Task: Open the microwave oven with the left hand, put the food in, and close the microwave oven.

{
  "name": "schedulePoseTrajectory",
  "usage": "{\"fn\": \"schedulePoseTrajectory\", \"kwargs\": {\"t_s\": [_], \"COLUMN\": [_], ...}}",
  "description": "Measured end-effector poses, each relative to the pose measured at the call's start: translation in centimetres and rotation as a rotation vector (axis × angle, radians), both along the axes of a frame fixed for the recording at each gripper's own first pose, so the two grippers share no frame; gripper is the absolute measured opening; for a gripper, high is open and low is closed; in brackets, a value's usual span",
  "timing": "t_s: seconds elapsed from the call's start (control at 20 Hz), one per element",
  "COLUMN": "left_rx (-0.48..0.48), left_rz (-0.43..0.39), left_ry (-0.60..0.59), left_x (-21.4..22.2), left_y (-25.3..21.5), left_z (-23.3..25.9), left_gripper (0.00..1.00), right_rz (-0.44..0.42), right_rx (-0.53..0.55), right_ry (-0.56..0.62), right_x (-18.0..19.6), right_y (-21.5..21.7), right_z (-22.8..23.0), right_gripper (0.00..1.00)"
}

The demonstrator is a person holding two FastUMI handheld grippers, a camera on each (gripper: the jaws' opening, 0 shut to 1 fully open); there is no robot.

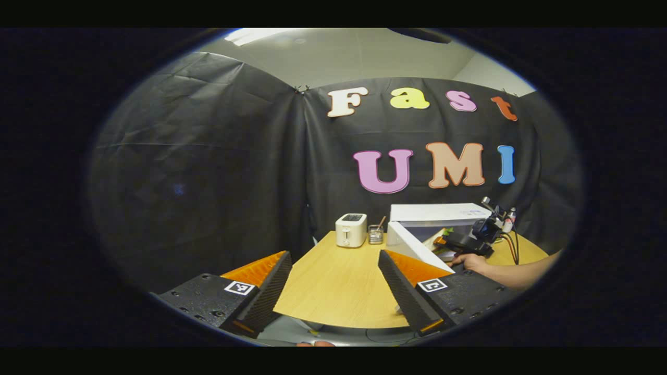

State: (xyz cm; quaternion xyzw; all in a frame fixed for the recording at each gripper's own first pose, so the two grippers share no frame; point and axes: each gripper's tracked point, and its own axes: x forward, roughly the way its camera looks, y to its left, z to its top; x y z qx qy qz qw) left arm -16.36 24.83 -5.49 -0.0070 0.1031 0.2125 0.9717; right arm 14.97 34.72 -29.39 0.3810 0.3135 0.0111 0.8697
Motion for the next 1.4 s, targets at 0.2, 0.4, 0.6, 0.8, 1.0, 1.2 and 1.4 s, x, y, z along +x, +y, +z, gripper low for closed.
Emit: {"fn": "schedulePoseTrajectory", "kwargs": {"t_s": [0.2,0.4,0.6,0.8,1.0,1.2,1.4], "left_rx": [0.01,0.004,0.023,0.007,0.038,0.027,0.034], "left_rz": [0.034,0.05,0.068,0.069,0.064,0.058,0.042], "left_ry": [0.04,0.079,0.1,0.114,0.129,0.121,0.117], "left_x": [-1.1,-1.7,-2.0,-2.4,-2.8,-2.5,-2.3], "left_y": [0.4,0.6,0.9,0.4,0.5,0.3,-0.1], "left_z": [-0.6,-1.3,-1.6,-2.1,-1.9,-1.9,-1.8], "left_gripper": [0.98,0.98,1.0,0.98,0.98,0.98,1.0], "right_rz": [-0.072,-0.176,-0.247,-0.235,-0.233,-0.202,-0.144], "right_rx": [0.021,0.082,0.116,0.098,0.105,-0.036,-0.237], "right_ry": [0.001,0.015,0.033,0.048,0.036,0.023,0.025], "right_x": [2.9,5.3,7.3,8.2,8.7,8.3,7.6], "right_y": [0.6,0.7,1.4,2.7,3.0,2.0,0.4], "right_z": [-1.6,-2.7,-3.7,-4.9,-5.5,-7.4,-8.9], "right_gripper": [0.41,0.41,0.41,0.41,0.34,0.5,0.76]}}
